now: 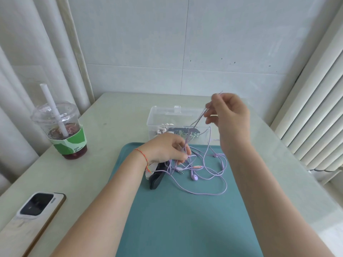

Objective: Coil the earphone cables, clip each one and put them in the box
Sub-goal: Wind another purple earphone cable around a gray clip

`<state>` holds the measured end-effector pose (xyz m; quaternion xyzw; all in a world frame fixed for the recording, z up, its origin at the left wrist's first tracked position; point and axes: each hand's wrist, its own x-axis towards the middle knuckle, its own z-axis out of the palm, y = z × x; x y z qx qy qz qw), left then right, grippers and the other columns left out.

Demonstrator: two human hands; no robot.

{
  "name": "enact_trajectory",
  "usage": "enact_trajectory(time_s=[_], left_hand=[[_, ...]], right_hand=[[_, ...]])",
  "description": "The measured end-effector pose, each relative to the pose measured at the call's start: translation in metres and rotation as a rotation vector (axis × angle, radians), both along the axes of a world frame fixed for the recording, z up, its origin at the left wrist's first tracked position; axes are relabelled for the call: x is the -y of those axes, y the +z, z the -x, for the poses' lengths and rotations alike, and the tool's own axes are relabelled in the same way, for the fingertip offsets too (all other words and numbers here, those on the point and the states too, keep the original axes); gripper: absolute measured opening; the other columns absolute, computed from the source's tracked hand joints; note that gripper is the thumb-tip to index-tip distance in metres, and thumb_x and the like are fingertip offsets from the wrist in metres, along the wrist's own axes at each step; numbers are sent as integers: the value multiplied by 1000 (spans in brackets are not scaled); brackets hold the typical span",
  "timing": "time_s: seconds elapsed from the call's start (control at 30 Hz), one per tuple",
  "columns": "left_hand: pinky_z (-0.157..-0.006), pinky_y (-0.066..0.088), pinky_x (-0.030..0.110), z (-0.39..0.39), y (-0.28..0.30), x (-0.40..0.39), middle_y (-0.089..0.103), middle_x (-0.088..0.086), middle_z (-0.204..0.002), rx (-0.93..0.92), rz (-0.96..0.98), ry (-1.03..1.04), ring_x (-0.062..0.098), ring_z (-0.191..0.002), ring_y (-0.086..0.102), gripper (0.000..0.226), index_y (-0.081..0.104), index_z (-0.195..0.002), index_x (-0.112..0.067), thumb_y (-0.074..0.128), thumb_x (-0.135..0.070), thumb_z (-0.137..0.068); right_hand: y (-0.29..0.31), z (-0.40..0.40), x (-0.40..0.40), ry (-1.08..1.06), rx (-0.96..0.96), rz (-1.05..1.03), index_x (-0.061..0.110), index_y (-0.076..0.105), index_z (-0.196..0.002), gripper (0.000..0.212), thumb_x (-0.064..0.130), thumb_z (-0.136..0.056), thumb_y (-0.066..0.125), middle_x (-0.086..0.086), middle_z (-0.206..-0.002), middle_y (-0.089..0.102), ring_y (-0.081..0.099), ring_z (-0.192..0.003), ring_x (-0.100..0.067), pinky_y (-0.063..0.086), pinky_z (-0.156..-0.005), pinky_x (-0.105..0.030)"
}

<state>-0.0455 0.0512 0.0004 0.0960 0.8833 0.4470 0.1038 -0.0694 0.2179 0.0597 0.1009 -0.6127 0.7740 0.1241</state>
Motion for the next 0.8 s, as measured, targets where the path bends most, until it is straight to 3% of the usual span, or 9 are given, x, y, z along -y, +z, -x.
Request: enact_trajectory(time_s=[0.07,0.17,0.3,0.4,0.47,0.57,0.63,0.7,0.8], left_hand=[[-69,46,23,-1,-2,0,65,-7,-77,30,104,30,6,-65,57,31,67,-104,-26,74,-11,-78],[-68,40,12,-2,2,0,52,-13,-84,-28,-2,80,-10,-65,51,52,63,-118,-31,85,-23,-72],[-73,40,18,-3,12,-4,55,-6,-92,-211,-182,252,4,-75,50,42,73,-96,-37,80,-55,-59],[-82,45,24,-4,14,-7,69,-4,-93,-217,-355,215,8,-85,59,20,75,-90,-26,76,-42,-77],[-81,47,31,-6,17,-8,71,3,-78,-143,-423,128,14,-78,61,10,73,-84,-18,68,-26,-89],[-70,48,26,-5,14,-5,65,9,-65,-53,-355,96,18,-63,59,19,67,-79,-12,60,-19,-95],[-71,50,26,-1,8,1,68,5,-68,-55,-230,191,16,-64,60,17,68,-78,-13,61,-18,-93],[-78,52,30,4,1,9,71,4,-74,-81,-196,307,16,-68,63,16,70,-80,-12,59,-13,-92],[-64,49,23,4,4,14,69,7,-74,-87,-321,318,16,-60,61,21,71,-89,-7,52,-11,-97]], right_hand=[[3,1,-3,-33,-11,53,11,53,-87,10,10,-97,51,-8,-73,63,57,-54,-21,46,-48,-29],[2,2,-3,2,48,11,9,52,-94,7,13,-99,48,-9,-69,64,56,-49,-22,44,-45,-28],[-2,0,2,102,118,-59,5,50,-98,7,11,-99,46,-10,-64,65,55,-43,-23,44,-42,-29],[-4,-3,8,176,152,-46,3,50,-102,10,11,-100,46,-16,-68,66,60,-45,-27,47,-43,-29],[-5,-2,9,150,141,24,3,49,-102,9,10,-101,45,-17,-69,66,62,-49,-28,50,-45,-29],[-3,3,1,-81,52,213,5,47,-95,7,7,-100,43,-17,-76,69,67,-57,-28,55,-55,-30],[-1,8,-8,-190,24,250,6,48,-97,5,7,-100,43,-17,-85,71,68,-61,-27,57,-59,-32],[-3,15,-17,-209,59,75,6,52,-97,7,9,-98,45,-14,-89,71,67,-56,-26,56,-51,-32],[-13,24,-29,-162,156,-709,8,63,-82,17,13,-92,50,-7,-78,73,67,-50,-22,51,-46,-29]])
